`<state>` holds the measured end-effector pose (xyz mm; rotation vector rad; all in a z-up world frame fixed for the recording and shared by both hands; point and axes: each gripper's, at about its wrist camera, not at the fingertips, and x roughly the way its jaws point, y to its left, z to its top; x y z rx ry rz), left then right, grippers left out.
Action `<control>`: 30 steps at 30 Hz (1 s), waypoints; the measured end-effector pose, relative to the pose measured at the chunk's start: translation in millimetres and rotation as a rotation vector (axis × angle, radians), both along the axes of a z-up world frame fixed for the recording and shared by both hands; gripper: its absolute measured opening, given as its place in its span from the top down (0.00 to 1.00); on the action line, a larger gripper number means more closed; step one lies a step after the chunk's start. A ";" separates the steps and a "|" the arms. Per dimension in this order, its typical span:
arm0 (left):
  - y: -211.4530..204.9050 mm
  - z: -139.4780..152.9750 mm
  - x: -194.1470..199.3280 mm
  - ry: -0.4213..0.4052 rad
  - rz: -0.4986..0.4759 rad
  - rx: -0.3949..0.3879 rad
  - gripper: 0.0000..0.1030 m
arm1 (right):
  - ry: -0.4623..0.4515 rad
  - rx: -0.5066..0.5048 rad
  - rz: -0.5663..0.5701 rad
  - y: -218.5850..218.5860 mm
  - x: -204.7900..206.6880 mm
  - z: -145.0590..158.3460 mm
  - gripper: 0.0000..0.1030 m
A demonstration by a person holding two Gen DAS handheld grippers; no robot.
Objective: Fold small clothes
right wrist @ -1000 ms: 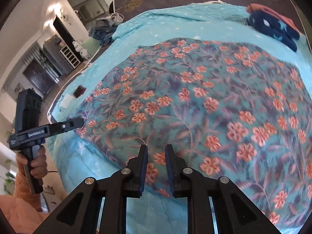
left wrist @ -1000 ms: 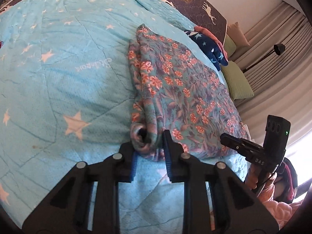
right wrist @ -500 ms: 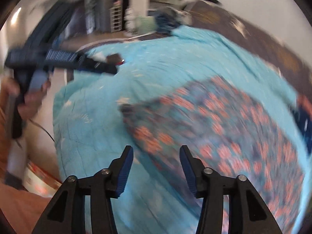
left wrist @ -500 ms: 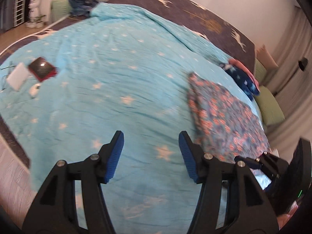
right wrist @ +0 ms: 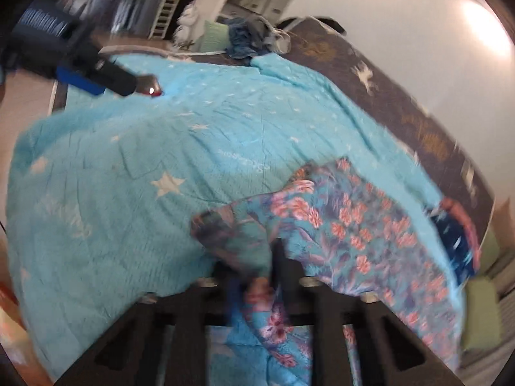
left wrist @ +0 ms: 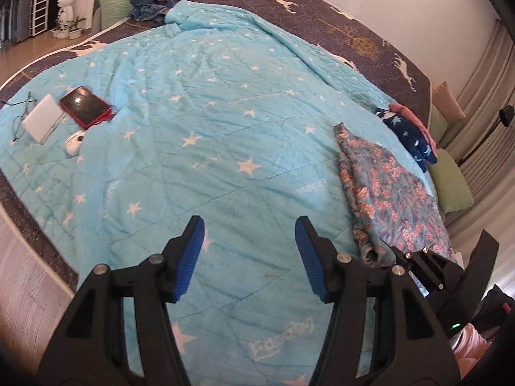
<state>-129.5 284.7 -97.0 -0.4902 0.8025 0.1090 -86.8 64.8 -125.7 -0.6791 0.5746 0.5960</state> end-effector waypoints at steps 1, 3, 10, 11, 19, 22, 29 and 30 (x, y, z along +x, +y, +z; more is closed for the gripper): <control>-1.1 0.4 5.1 -0.010 -0.018 -0.021 0.42 | 0.026 0.053 -0.004 -6.2 2.8 7.3 0.89; -4.5 -1.7 18.0 -0.026 -0.067 -0.081 0.38 | 0.065 0.145 -0.016 -19.6 8.0 21.7 0.89; -46.9 -18.4 119.5 0.019 -0.292 -0.334 0.31 | 0.203 0.289 -0.056 -45.1 26.1 40.6 0.89; -55.2 -20.3 132.4 0.032 -0.315 -0.358 0.30 | 0.203 0.288 -0.057 -45.5 25.7 40.2 0.89; -122.7 -30.6 207.3 0.144 -0.411 -0.224 0.82 | 0.206 0.312 -0.072 -56.9 22.8 44.3 0.89; -134.4 -23.9 216.9 0.140 -0.404 -0.215 0.88 | 0.221 0.331 -0.079 -64.5 24.3 45.8 0.89; -164.0 12.2 223.1 0.097 -0.442 -0.118 0.90 | 0.231 0.421 -0.100 -95.0 29.9 58.0 0.89; -171.6 19.4 224.5 0.089 -0.453 -0.117 0.90 | 0.226 0.438 -0.104 -101.2 28.9 61.0 0.89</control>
